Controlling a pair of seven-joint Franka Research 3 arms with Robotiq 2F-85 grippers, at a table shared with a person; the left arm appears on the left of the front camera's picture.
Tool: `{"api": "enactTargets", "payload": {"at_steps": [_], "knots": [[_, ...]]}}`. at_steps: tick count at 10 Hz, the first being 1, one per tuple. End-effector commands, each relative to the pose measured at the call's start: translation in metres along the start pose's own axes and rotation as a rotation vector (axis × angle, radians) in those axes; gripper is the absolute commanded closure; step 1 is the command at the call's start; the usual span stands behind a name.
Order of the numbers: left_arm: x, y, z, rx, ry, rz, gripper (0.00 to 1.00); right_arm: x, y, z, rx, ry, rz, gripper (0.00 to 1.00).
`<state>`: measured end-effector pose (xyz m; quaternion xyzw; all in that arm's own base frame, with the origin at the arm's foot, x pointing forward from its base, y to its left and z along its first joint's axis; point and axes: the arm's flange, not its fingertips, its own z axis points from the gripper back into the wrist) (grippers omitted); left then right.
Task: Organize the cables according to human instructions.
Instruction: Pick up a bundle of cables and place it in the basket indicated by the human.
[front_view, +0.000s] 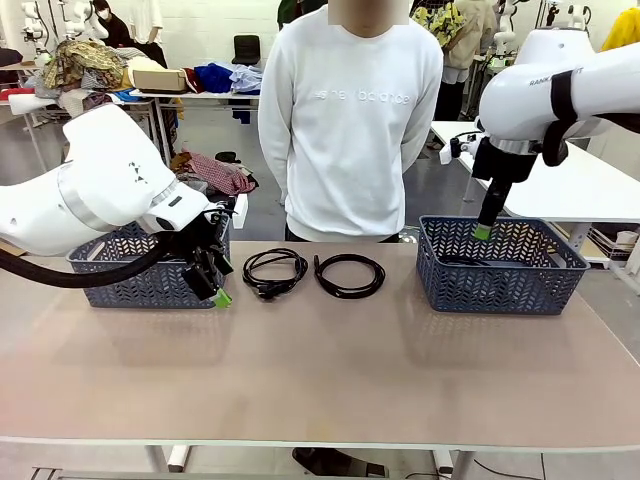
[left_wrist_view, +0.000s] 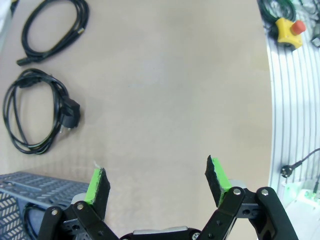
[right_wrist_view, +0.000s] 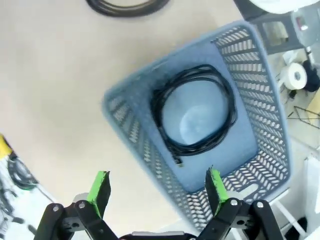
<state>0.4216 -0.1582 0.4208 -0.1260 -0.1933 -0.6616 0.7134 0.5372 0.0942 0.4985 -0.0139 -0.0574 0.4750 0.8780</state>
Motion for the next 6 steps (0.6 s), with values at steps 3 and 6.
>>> {"api": "enactTargets", "payload": {"at_steps": [3,6], "knots": [[-0.001,0.000,0.001,0.000,0.001,0.001,0.00,-0.024,0.062,-0.002,0.085,-0.125,-0.083,0.00],[-0.001,0.000,0.001,0.000,0.001,0.001,0.00,-0.033,0.106,-0.011,0.103,-0.226,-0.085,0.00]]}}
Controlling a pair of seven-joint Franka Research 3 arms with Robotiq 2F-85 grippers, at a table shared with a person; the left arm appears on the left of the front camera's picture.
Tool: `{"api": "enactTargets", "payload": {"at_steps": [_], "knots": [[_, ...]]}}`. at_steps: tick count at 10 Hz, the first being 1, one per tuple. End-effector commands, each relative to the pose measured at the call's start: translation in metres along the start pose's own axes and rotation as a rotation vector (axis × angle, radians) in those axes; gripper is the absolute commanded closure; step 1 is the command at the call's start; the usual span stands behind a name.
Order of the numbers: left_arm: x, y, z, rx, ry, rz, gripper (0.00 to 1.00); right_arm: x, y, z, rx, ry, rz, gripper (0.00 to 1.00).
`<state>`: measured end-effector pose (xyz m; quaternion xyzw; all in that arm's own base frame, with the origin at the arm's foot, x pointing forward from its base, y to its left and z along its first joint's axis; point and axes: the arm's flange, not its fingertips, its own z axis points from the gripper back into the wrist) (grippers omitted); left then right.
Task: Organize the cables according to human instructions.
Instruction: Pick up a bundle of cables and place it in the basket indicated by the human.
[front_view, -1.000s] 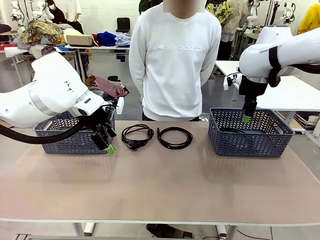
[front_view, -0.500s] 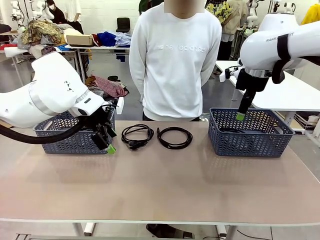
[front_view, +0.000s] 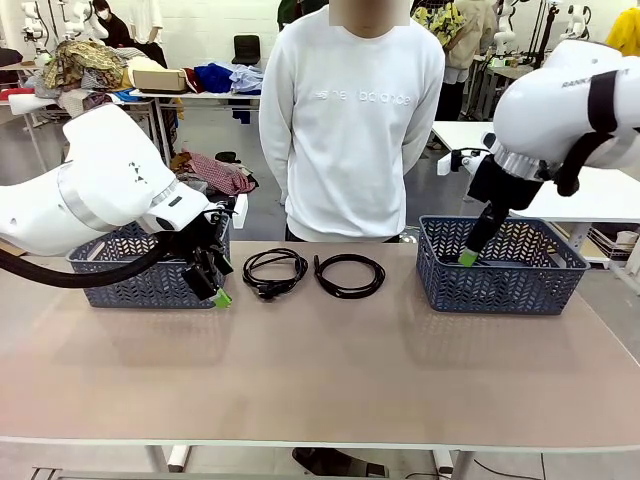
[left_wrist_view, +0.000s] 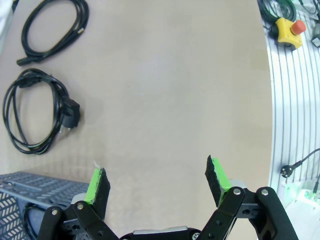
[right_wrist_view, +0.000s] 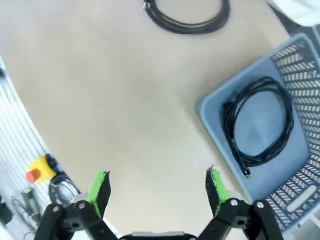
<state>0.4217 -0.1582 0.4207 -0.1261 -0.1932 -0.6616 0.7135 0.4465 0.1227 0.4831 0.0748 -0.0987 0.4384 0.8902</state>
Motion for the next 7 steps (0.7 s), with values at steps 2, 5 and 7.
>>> {"api": "enactTargets", "payload": {"at_steps": [2,5,7], "knots": [[-0.001,0.000,0.001,0.000,0.001,0.001,0.00,-0.012,0.033,-0.015,-0.011,-0.102,0.042,0.00],[-0.001,0.000,0.001,0.000,0.001,0.001,0.00,-0.011,0.055,-0.028,0.003,-0.106,0.085,0.00],[-0.001,0.000,0.001,0.000,0.001,0.001,0.00,-0.007,0.059,-0.031,0.011,-0.052,0.110,0.00]]}}
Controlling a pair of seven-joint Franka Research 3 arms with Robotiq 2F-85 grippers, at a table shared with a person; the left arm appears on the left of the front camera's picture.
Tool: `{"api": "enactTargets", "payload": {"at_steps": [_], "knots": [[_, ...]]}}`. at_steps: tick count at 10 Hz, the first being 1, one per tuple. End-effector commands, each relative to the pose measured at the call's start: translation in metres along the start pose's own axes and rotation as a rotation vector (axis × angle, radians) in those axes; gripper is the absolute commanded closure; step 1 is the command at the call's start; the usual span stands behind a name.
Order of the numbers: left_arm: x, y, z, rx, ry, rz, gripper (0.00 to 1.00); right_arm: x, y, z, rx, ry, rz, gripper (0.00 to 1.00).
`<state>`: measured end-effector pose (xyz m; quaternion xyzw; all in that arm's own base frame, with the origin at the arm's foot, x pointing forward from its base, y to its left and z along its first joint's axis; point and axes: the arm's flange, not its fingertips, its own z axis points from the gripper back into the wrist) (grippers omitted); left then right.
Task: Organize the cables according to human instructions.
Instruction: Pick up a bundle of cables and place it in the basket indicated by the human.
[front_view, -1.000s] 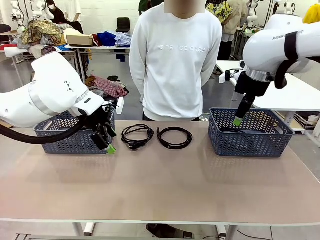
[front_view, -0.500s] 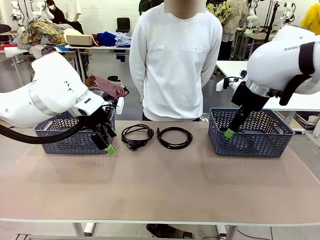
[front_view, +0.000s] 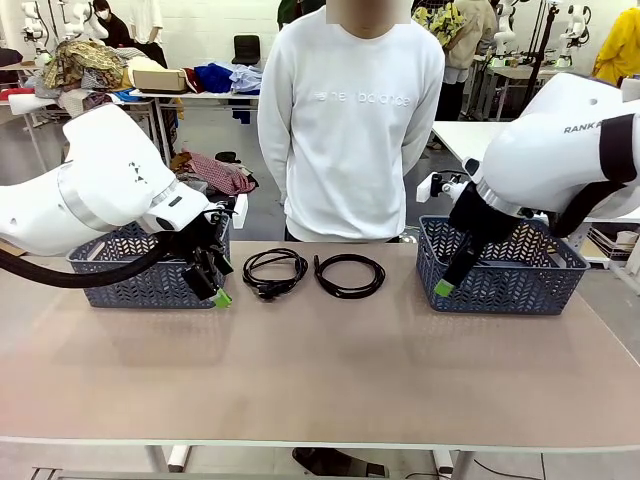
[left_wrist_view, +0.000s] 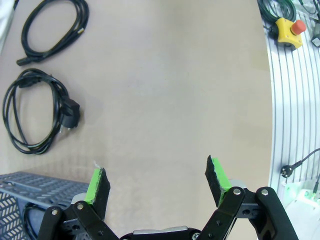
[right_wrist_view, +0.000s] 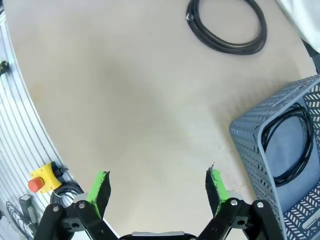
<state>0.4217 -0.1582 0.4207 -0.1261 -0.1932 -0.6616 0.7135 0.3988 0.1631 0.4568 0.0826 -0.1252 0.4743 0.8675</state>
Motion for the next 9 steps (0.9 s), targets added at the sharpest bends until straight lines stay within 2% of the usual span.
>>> {"api": "enactTargets", "payload": {"at_steps": [1,9], "knots": [[-0.0010,-0.0001,0.0010,0.000,0.001,0.001,0.00,-0.0008,-0.0028,0.0025,-0.007,-0.006,-0.008,0.00],[-0.0010,-0.0001,0.0010,0.000,0.001,0.001,0.00,-0.0008,-0.0028,0.0025,-0.007,-0.006,-0.008,0.00]]}}
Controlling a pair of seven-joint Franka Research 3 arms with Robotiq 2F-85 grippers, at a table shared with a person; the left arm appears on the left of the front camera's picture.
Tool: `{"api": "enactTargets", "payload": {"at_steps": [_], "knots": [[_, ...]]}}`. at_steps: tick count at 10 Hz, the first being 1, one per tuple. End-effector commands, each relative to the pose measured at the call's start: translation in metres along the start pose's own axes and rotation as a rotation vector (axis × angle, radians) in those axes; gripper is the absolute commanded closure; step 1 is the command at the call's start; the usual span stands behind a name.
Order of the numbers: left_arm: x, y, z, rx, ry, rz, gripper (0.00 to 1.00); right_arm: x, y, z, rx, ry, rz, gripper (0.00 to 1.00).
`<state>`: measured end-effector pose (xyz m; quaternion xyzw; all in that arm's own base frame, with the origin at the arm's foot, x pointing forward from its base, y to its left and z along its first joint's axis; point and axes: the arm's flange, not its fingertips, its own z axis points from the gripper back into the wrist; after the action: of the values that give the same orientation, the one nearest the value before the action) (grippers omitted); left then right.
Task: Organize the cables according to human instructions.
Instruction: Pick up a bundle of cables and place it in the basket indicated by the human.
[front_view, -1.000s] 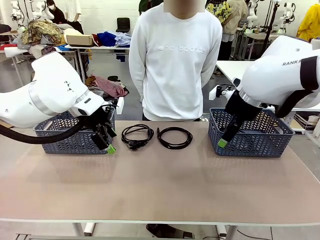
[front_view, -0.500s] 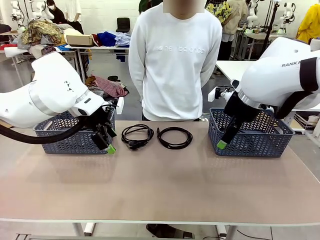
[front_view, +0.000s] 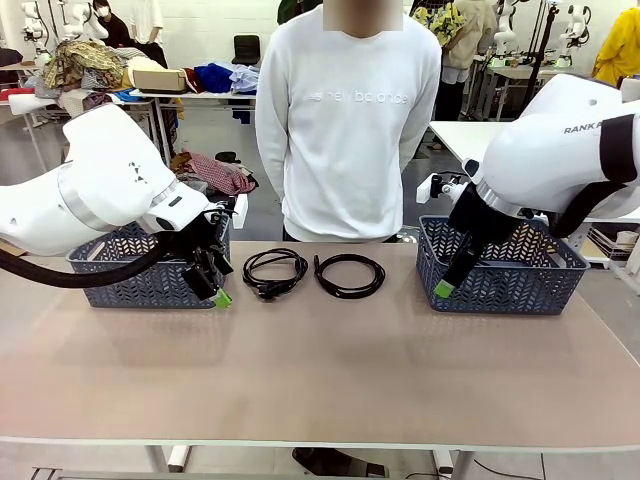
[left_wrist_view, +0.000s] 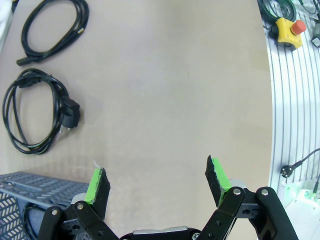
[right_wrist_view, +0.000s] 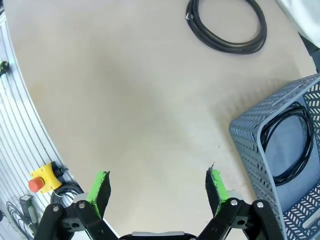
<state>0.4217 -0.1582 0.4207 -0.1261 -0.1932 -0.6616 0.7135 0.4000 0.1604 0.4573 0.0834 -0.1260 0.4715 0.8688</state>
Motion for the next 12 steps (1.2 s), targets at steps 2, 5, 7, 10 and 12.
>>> {"api": "enactTargets", "payload": {"at_steps": [2,5,7,10,12], "knots": [[-0.0010,-0.0001,0.0011,0.000,0.001,0.001,0.00,0.0006,-0.0004,0.0014,-0.007,-0.004,-0.001,0.00],[-0.0010,-0.0001,0.0011,0.000,0.001,0.001,0.00,0.0006,-0.0004,0.0014,-0.007,-0.004,-0.001,0.00],[-0.0010,-0.0001,0.0011,0.000,0.001,0.001,0.00,0.0006,-0.0004,0.0014,-0.007,-0.004,-0.001,0.00],[-0.0010,-0.0001,0.0011,0.000,0.001,0.001,0.00,0.0006,-0.0004,0.0014,-0.007,-0.004,-0.001,0.00],[-0.0010,-0.0001,0.0011,0.000,0.001,0.001,0.00,0.0006,-0.0004,0.0014,-0.007,-0.004,-0.001,0.00]]}}
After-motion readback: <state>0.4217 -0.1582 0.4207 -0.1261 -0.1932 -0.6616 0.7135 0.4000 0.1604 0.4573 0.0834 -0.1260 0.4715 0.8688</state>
